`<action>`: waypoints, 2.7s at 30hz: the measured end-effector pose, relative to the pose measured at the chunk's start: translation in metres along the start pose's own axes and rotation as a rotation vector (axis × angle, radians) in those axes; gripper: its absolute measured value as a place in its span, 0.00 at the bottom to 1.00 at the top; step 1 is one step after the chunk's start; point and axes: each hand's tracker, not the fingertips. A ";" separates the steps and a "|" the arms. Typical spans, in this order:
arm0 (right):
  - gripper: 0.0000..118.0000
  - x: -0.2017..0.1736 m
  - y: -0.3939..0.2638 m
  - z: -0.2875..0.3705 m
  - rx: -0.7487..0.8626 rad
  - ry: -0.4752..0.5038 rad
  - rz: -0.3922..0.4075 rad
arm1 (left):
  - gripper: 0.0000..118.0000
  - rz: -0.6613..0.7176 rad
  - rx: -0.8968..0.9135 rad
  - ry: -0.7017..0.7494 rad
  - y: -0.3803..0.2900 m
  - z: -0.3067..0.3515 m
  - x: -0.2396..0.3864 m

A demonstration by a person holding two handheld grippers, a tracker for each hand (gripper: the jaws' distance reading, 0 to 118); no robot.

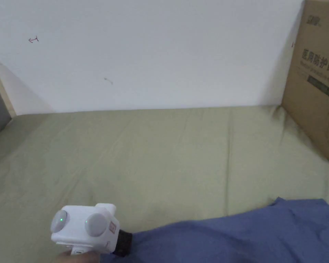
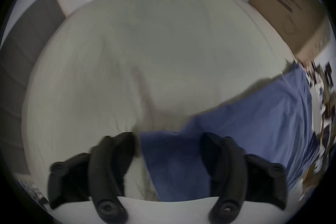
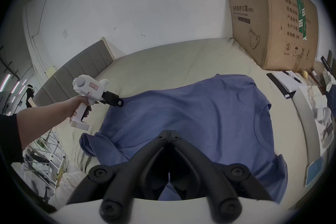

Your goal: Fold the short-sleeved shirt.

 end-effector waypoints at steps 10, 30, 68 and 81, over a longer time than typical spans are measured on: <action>0.00 0.092 0.102 -0.009 0.102 -0.024 -0.144 | 0.02 0.085 0.129 -0.112 -0.002 0.049 -0.019; 0.78 0.262 0.166 -0.264 -0.478 -0.378 -0.218 | 0.02 0.114 0.081 -0.110 -0.024 0.043 -0.014; 0.01 0.015 0.389 0.184 0.408 -0.292 0.057 | 0.02 0.147 0.708 -0.015 0.058 0.446 -0.060; 0.01 0.002 0.518 0.113 0.594 -0.361 0.112 | 0.02 0.160 0.843 0.089 0.198 0.407 -0.076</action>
